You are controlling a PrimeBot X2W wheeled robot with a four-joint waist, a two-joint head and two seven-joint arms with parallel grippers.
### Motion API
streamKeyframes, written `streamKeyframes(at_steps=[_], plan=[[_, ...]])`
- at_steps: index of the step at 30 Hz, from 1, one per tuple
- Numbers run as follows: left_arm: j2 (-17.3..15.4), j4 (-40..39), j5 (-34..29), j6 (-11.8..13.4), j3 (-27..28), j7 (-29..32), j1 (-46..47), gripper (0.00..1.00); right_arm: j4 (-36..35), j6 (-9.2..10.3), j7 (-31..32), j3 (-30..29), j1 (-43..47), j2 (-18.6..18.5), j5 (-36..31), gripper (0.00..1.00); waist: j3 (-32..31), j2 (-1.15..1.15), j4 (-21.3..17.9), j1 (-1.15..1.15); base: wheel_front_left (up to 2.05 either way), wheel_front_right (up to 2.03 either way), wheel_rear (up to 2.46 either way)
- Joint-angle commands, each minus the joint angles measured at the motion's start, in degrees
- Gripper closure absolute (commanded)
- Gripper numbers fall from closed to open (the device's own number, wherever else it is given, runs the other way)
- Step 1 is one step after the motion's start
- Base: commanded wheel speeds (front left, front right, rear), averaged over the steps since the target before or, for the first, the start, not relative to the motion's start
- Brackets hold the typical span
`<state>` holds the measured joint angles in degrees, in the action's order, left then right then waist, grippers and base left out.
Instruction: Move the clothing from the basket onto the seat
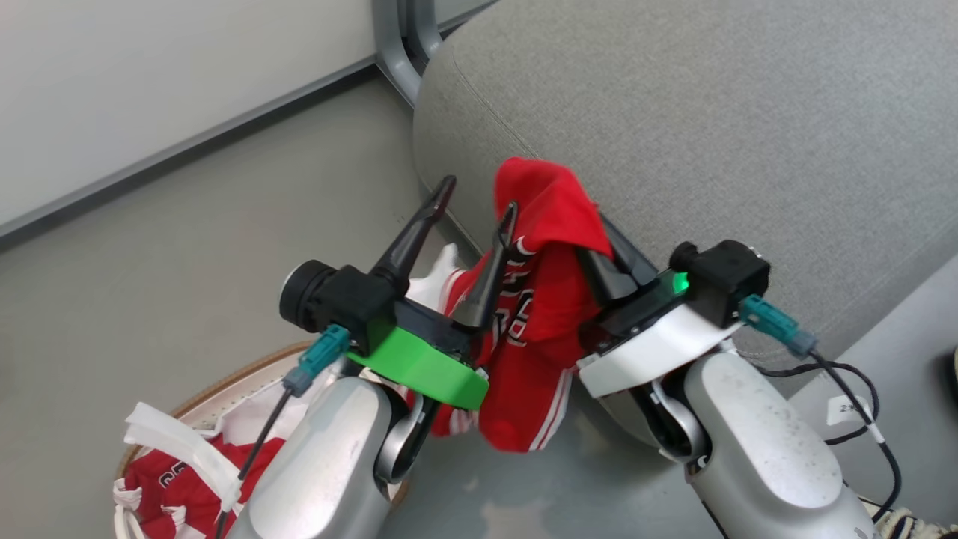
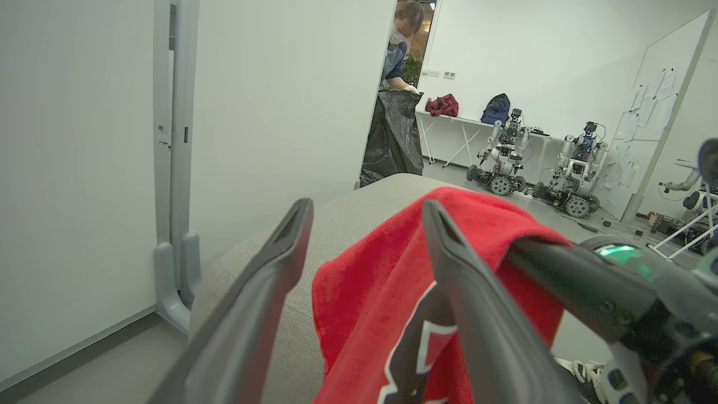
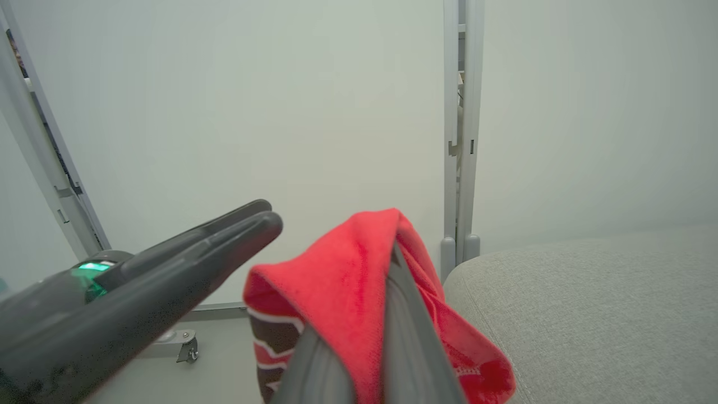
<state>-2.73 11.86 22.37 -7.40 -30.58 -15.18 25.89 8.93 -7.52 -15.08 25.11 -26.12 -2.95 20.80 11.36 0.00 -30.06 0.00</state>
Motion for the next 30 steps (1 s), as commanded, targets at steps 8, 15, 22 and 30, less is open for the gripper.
streamKeyframes(at_steps=[8,15,22,30], plan=[[-1.8,2.3,-1.4,-0.1,-3.4,0.0,1.4,0.0,-2.9,0.06,-0.1,-6.7,1.5,0.0,-2.0,1.0,4.2,0.0,-1.9,0.0,0.0,0.0,0.0],[-3.2,2.4,-2.6,-0.1,-2.8,0.0,0.5,0.0,0.2,0.07,-0.1,-12.3,-6.9,-2.8,-8.4,1.0,7.5,0.0,-1.8,0.0,0.0,0.0,0.0],[-5.3,1.8,-4.3,-0.1,-0.9,0.0,-0.1,0.0,9.0,0.07,-0.1,-16.4,-22.2,-10.1,-12.2,1.0,12.5,0.0,-0.9,0.0,0.0,0.0,0.0],[-6.5,1.4,-4.8,-0.1,-1.5,0.0,2.6,0.0,22.7,0.07,-0.1,-22.7,-37.7,-18.9,-16.4,1.0,18.3,0.0,4.6,0.0,0.0,0.0,0.0]])
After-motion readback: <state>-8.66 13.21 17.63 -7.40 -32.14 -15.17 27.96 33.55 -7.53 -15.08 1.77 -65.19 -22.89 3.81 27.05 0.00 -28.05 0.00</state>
